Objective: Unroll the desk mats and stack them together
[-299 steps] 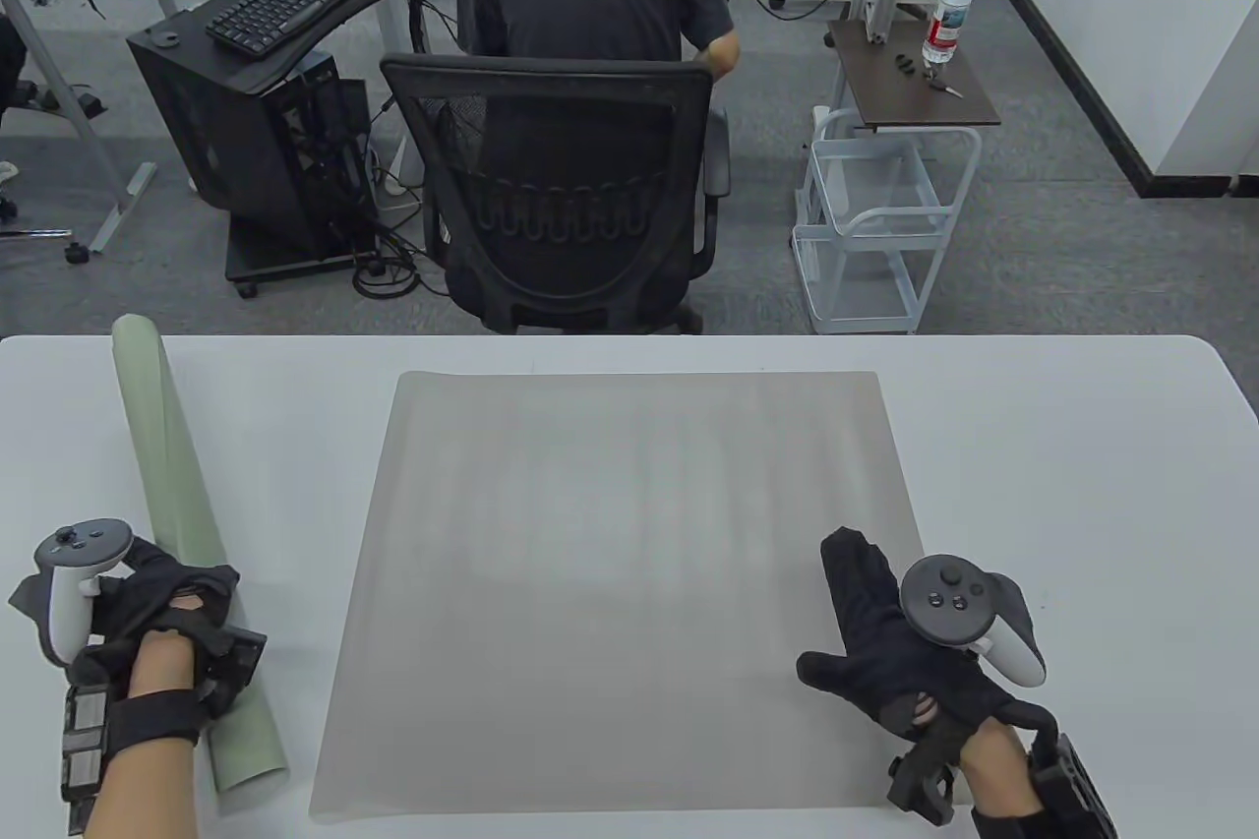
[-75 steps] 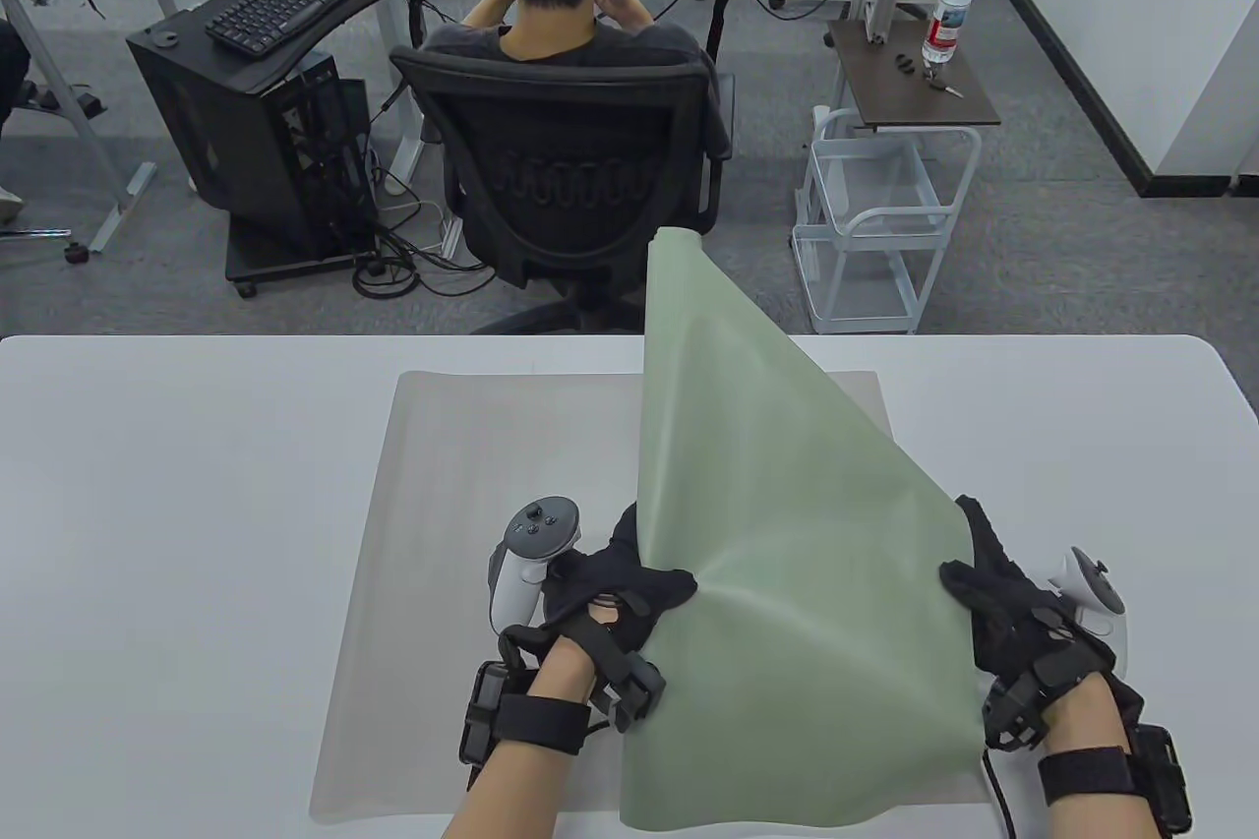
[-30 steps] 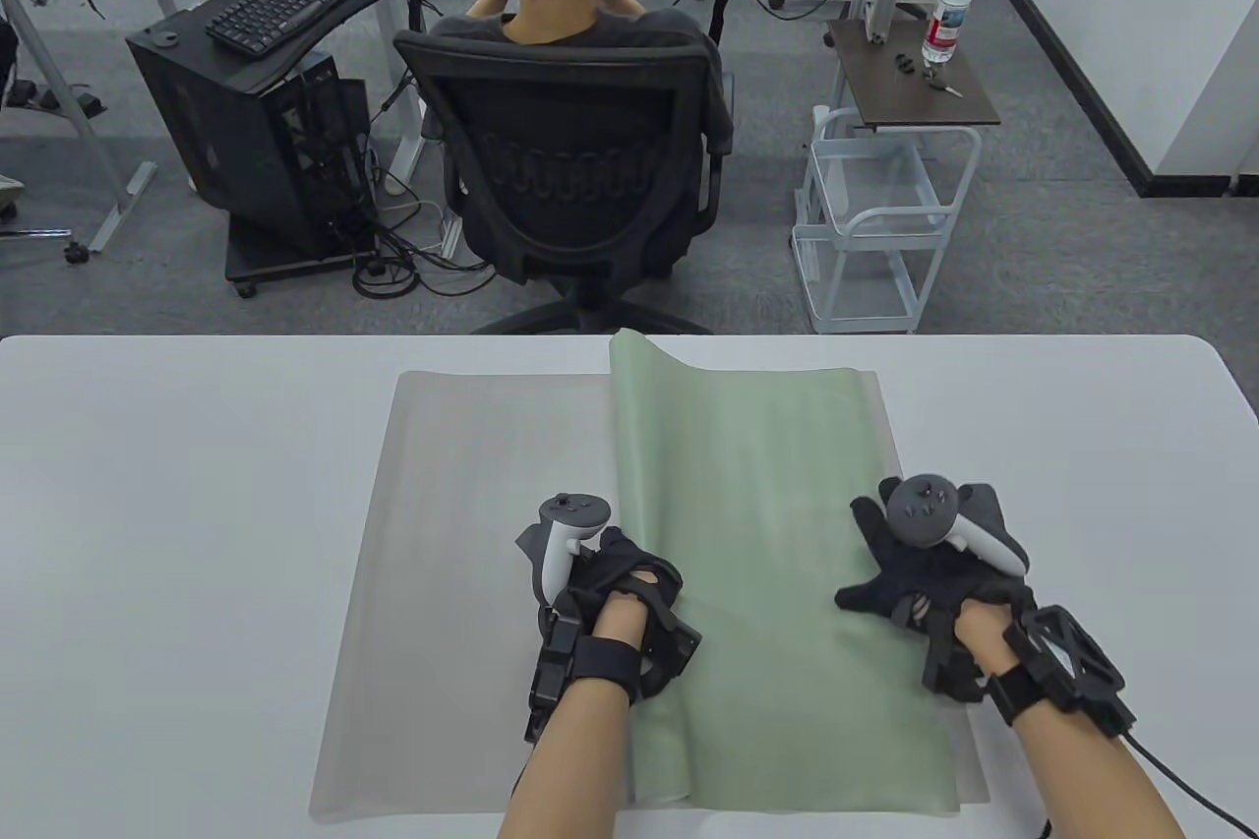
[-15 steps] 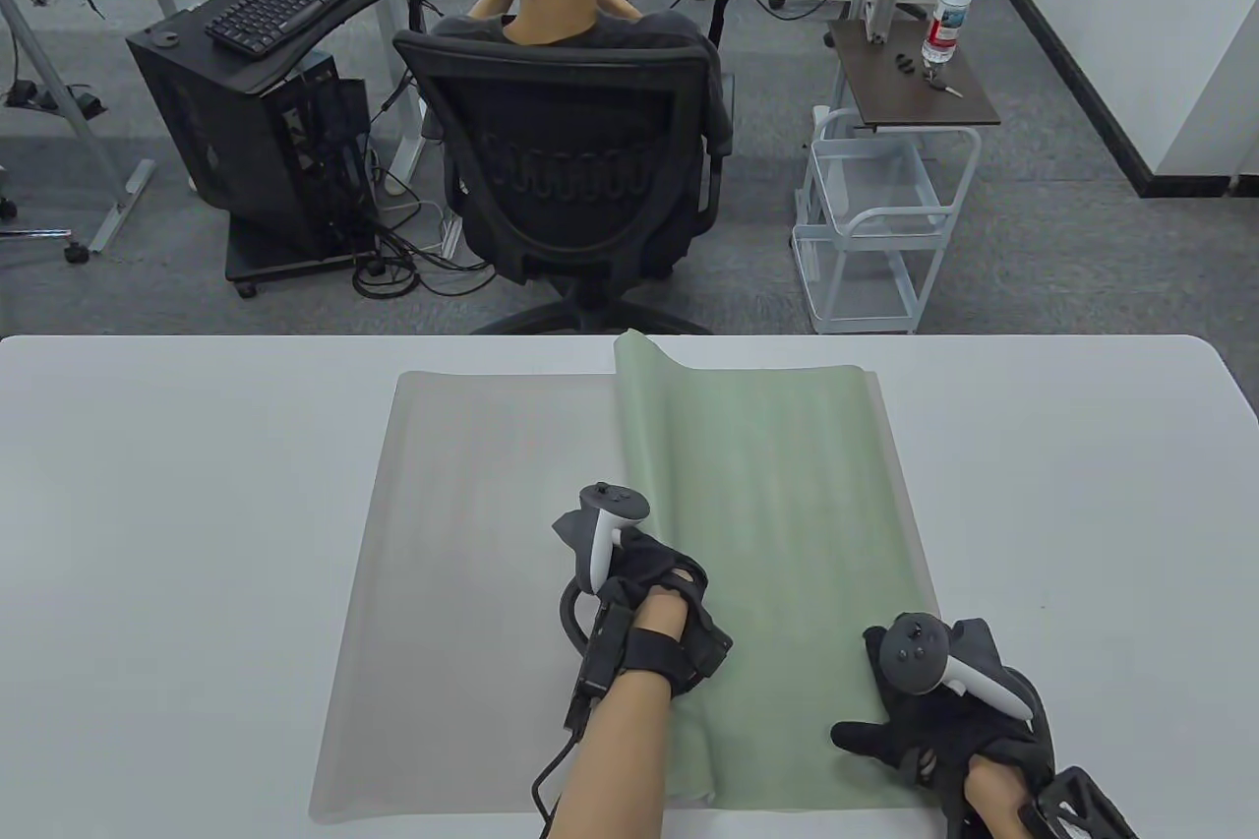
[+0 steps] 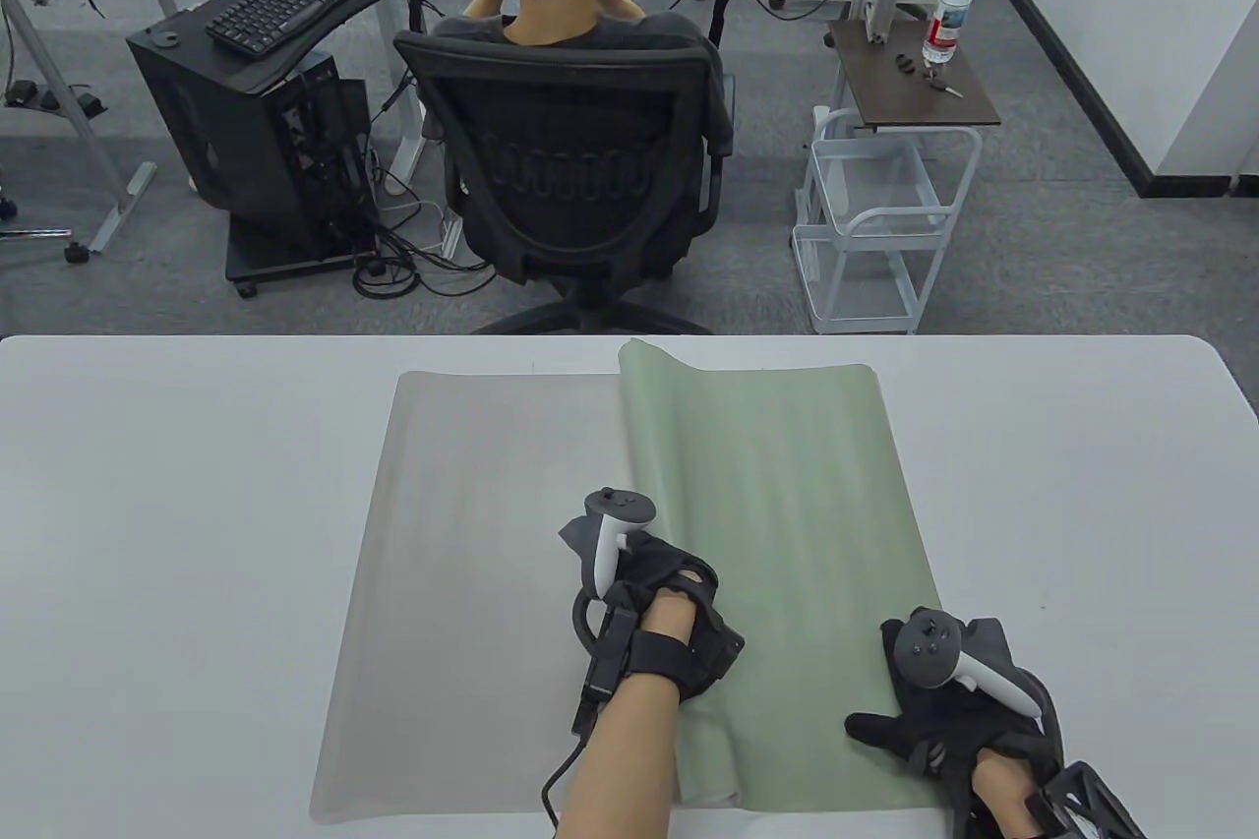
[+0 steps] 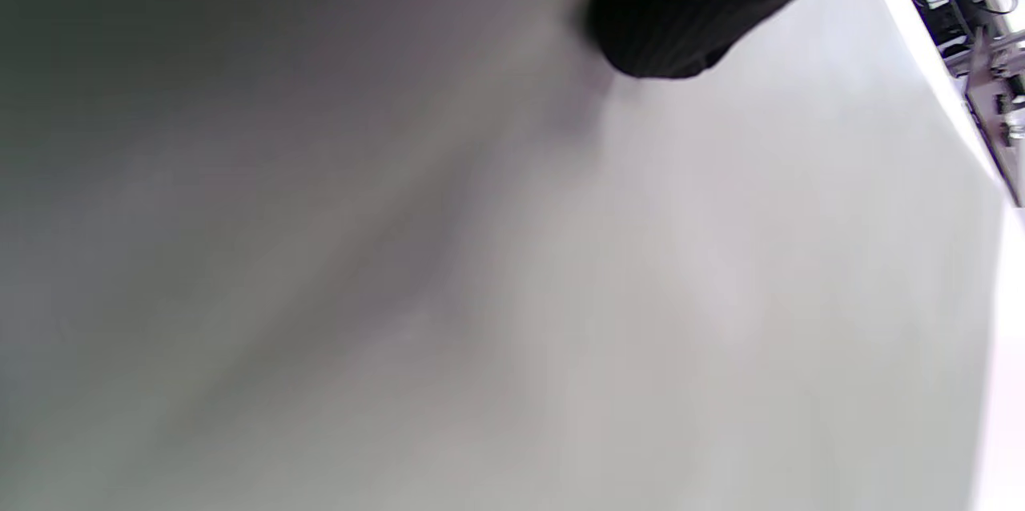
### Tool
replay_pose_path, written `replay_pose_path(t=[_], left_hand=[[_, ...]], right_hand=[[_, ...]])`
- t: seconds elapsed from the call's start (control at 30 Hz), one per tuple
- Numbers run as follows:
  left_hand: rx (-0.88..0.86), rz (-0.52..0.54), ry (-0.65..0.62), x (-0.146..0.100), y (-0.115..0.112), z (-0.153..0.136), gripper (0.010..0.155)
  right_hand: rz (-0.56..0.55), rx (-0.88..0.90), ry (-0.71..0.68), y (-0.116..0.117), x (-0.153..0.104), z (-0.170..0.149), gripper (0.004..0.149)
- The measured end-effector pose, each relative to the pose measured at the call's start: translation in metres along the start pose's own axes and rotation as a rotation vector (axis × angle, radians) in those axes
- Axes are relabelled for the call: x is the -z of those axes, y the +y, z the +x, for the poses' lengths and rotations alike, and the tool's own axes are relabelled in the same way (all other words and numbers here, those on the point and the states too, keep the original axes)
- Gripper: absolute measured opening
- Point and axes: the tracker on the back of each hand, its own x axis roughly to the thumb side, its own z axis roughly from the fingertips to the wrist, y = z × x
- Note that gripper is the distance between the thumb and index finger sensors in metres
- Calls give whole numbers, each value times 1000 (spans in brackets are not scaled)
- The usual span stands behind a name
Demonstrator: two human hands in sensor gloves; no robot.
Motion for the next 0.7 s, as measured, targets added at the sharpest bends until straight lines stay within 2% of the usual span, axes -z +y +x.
replay_pose_path(t=[0.1, 0.27, 0.37, 0.5, 0.6, 0.7], left_hand=[[-39, -58, -47, -1, 7, -2, 89], [-175, -265, -198, -6, 20, -4, 90], [-202, -273, -242, -11, 27, -2, 90], [-205, -198, -231, -7, 38, -6, 82], [-258, -240, -211, 0, 36, -15, 69], [-261, -240, -207, 5, 34, -19, 66]], right_hand=[[10, 3, 4, 0, 0, 1, 103], [13, -10, 17, -1, 0, 3, 104], [11, -10, 20, -1, 0, 4, 103], [8, -16, 29, -1, 0, 5, 103], [6, -18, 31, -1, 0, 5, 103], [6, -18, 32, -1, 0, 5, 103]])
